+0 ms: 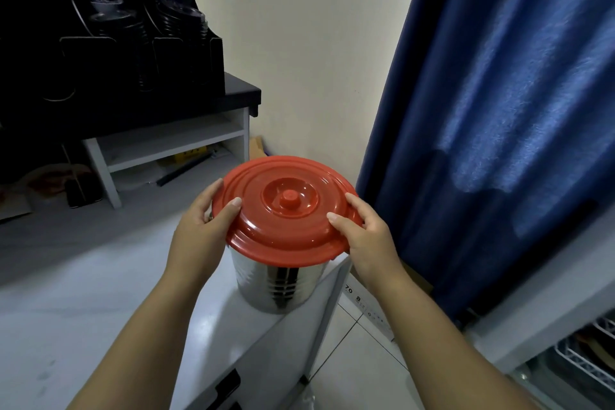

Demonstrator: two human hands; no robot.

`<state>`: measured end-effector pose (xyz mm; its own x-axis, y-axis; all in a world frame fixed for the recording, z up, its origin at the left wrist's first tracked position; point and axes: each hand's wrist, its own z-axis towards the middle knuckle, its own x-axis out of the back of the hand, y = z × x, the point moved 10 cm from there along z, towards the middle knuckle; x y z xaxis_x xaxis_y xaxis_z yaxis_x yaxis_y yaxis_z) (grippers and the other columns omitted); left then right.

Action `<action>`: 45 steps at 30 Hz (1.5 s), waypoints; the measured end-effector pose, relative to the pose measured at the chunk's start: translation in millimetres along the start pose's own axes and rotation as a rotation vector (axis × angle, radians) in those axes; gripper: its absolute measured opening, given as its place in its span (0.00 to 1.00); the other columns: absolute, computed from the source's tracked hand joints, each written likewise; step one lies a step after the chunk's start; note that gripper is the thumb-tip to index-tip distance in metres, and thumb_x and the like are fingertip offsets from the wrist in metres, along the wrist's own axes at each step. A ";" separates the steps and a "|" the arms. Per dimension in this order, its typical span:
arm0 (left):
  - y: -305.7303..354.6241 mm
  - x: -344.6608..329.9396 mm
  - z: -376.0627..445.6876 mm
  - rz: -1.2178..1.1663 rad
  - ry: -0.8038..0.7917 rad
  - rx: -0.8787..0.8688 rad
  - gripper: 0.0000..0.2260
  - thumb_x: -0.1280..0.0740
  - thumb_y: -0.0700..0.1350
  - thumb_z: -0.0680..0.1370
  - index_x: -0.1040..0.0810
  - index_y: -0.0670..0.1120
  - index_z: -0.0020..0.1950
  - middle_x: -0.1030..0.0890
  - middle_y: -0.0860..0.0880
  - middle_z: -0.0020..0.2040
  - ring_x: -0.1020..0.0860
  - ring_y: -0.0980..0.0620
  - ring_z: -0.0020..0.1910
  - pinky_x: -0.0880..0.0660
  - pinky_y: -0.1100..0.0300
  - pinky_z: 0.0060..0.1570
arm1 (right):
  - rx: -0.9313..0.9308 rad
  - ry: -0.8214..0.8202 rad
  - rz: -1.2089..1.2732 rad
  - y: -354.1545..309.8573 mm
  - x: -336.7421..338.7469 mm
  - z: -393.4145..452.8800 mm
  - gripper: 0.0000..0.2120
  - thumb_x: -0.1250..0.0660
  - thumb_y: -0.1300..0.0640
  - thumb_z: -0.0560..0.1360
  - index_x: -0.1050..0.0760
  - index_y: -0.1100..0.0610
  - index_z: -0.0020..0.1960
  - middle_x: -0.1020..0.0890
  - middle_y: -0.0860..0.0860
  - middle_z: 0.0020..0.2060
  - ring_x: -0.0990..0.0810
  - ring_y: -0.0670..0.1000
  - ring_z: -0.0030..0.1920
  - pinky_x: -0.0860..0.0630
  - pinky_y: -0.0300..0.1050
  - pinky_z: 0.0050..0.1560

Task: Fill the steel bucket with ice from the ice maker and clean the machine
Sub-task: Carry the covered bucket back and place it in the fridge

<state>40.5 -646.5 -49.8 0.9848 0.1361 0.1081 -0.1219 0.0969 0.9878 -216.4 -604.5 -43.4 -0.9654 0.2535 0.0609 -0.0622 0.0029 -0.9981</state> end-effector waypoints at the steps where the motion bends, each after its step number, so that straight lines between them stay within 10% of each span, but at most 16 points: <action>1: 0.6 -4.5 -3.0 0.002 -0.009 -0.003 0.22 0.33 0.57 0.75 0.31 0.62 0.68 0.24 0.53 0.62 0.22 0.48 0.58 0.24 0.44 0.58 | 0.006 0.012 -0.001 -0.3 5.9 -2.4 0.25 0.30 0.56 0.74 0.31 0.47 0.69 0.21 0.47 0.59 0.22 0.49 0.59 0.24 0.51 0.61; 12: 23.5 -96.7 -30.5 -0.042 -0.239 -0.023 0.22 0.35 0.65 0.67 0.29 0.68 0.62 0.20 0.50 0.58 0.20 0.49 0.54 0.21 0.47 0.52 | 0.041 0.251 -0.013 -12.3 103.8 -42.2 0.24 0.31 0.56 0.73 0.29 0.47 0.68 0.21 0.44 0.59 0.23 0.43 0.59 0.27 0.40 0.58; 25: 57.2 -242.0 -94.6 -0.076 -0.564 -0.059 0.21 0.32 0.63 0.68 0.27 0.67 0.61 0.20 0.53 0.58 0.20 0.50 0.55 0.23 0.46 0.56 | -0.027 0.584 0.008 -2.1 247.4 -118.1 0.29 0.28 0.45 0.61 0.25 0.43 0.62 0.20 0.49 0.58 0.20 0.54 0.56 0.26 0.59 0.62; 45: 69.7 -521.0 -265.1 -0.074 -0.903 -0.003 0.23 0.31 0.62 0.69 0.28 0.66 0.63 0.20 0.51 0.57 0.20 0.50 0.54 0.23 0.49 0.56 | -0.077 0.895 0.082 43.7 523.3 -248.9 0.25 0.28 0.59 0.72 0.28 0.48 0.66 0.21 0.49 0.59 0.21 0.51 0.57 0.23 0.53 0.60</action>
<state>-514.0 -449.3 -66.9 0.7128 -0.6953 0.0925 -0.0538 0.0773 0.9956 -661.3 -230.9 -58.3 -0.4057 0.9139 -0.0114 0.0470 0.0084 -0.9989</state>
